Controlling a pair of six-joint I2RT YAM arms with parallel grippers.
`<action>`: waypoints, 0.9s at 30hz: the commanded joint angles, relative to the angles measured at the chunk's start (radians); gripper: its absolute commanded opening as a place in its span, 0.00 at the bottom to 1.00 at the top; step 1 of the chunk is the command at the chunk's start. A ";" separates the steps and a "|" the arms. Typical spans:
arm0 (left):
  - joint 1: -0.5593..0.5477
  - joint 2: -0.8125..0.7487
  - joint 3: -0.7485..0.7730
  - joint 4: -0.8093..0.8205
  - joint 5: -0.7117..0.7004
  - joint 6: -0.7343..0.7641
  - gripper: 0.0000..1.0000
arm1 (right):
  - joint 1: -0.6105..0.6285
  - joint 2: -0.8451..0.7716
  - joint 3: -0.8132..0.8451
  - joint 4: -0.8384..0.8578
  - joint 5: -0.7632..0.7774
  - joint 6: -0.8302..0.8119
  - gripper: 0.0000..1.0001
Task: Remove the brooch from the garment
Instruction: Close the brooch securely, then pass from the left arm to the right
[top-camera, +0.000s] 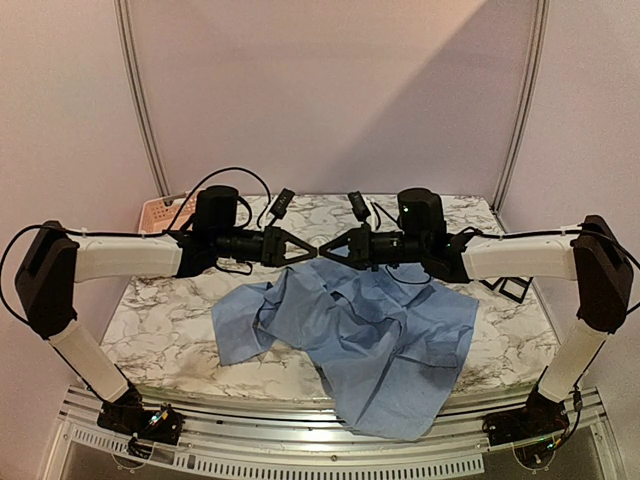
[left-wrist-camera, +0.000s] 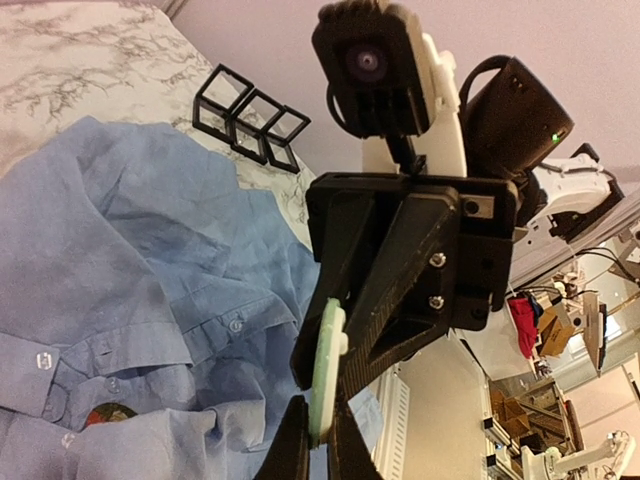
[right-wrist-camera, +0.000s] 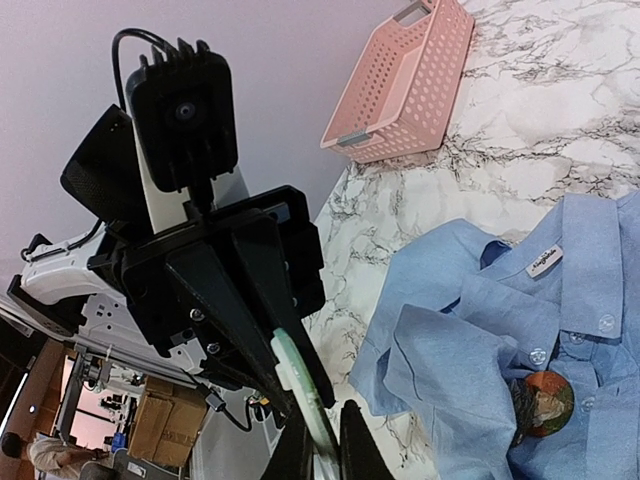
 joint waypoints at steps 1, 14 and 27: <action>0.031 -0.006 0.020 -0.075 0.012 0.055 0.00 | -0.071 -0.025 -0.047 -0.119 0.210 0.005 0.00; 0.049 0.033 0.040 -0.153 -0.028 0.067 0.00 | -0.071 -0.057 -0.071 -0.023 0.119 -0.048 0.05; 0.062 0.067 0.056 -0.196 -0.046 0.073 0.00 | -0.071 -0.115 -0.094 0.085 -0.041 -0.139 0.30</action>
